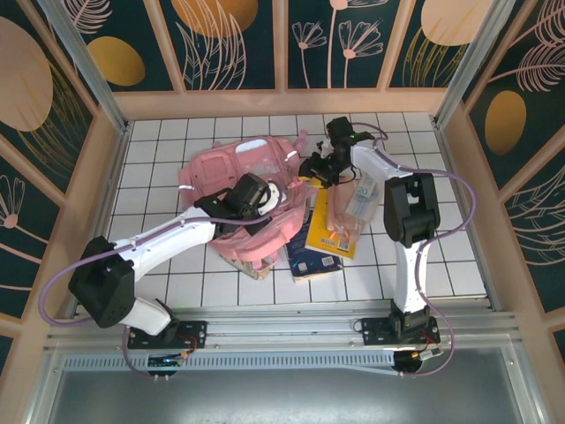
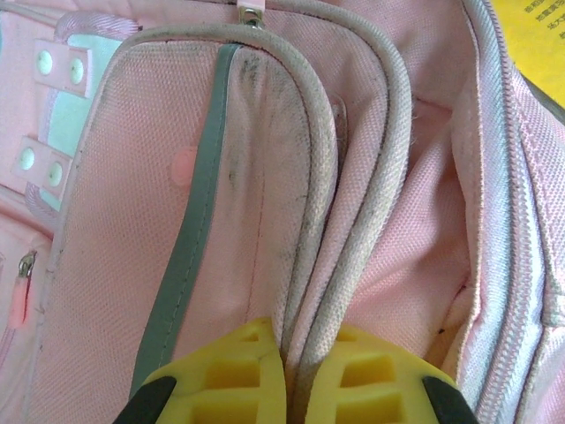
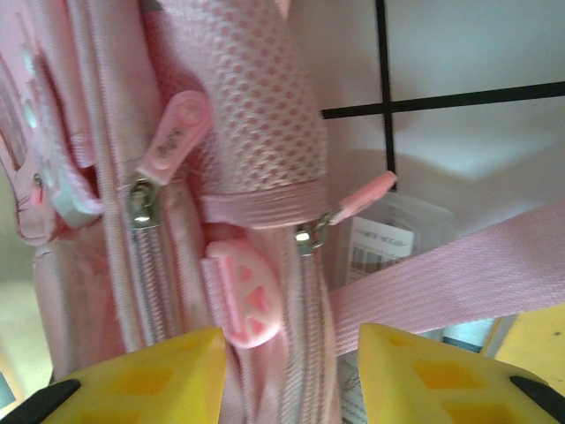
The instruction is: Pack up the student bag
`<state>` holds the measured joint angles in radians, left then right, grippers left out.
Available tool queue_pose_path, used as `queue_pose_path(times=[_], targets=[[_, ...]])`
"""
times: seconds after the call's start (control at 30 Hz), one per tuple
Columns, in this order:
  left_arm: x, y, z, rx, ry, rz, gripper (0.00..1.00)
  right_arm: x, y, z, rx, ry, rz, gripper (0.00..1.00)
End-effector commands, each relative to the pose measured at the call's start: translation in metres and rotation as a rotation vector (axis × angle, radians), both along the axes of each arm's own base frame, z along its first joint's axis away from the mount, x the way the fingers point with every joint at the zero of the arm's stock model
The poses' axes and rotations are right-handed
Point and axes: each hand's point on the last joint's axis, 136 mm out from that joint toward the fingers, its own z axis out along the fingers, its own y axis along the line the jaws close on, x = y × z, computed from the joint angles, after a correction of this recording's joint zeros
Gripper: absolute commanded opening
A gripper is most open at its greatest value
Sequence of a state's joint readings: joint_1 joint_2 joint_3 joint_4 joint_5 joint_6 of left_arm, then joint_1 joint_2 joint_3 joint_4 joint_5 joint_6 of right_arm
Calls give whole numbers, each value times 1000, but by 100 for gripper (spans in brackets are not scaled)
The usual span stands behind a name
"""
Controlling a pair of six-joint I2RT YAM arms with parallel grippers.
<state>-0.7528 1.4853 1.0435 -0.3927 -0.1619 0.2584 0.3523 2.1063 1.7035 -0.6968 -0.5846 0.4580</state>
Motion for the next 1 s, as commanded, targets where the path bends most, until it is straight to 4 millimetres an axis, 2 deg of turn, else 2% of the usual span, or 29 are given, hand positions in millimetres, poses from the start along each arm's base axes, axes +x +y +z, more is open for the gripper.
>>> queue_pose_path(times=[0.0, 0.03, 0.13, 0.2, 0.3, 0.37, 0.47, 0.57, 0.67, 0.77, 0.87, 0.97], targets=[[8, 3, 25, -59, -88, 36, 0, -2, 4, 7, -10, -2, 5, 45], [7, 2, 30, -73, -96, 31, 0, -1, 2, 7, -3, -18, -6, 45], [4, -4, 51, -106, -92, -13, 0, 5, 4, 29, 100, -127, -3, 45], [2, -8, 74, -150, -100, -60, 0, 10, -3, 44, 148, -221, 10, 46], [-3, -3, 106, -197, -119, -140, 0, 12, -19, 66, 199, -417, 48, 49], [-6, 3, 116, -184, -119, -177, 0, 11, -28, 79, 224, -551, 66, 50], [-17, 9, 119, -171, -78, -229, 0, -1, -37, 91, 231, -787, 123, 50], [-26, 9, 122, -167, -66, -274, 0, -26, -28, 83, 243, -930, 335, 51], [-27, 12, 127, -162, -81, -284, 0, -31, -19, 57, 251, -926, 471, 49], [-26, 16, 130, -157, -97, -283, 0, -34, -10, 48, 286, -964, 584, 47], [-25, 18, 128, -153, -95, -284, 0, -37, -12, 42, 293, -962, 639, 46], [-24, 18, 128, -145, -100, -283, 0, -49, -21, 43, 355, -918, 662, 45]])
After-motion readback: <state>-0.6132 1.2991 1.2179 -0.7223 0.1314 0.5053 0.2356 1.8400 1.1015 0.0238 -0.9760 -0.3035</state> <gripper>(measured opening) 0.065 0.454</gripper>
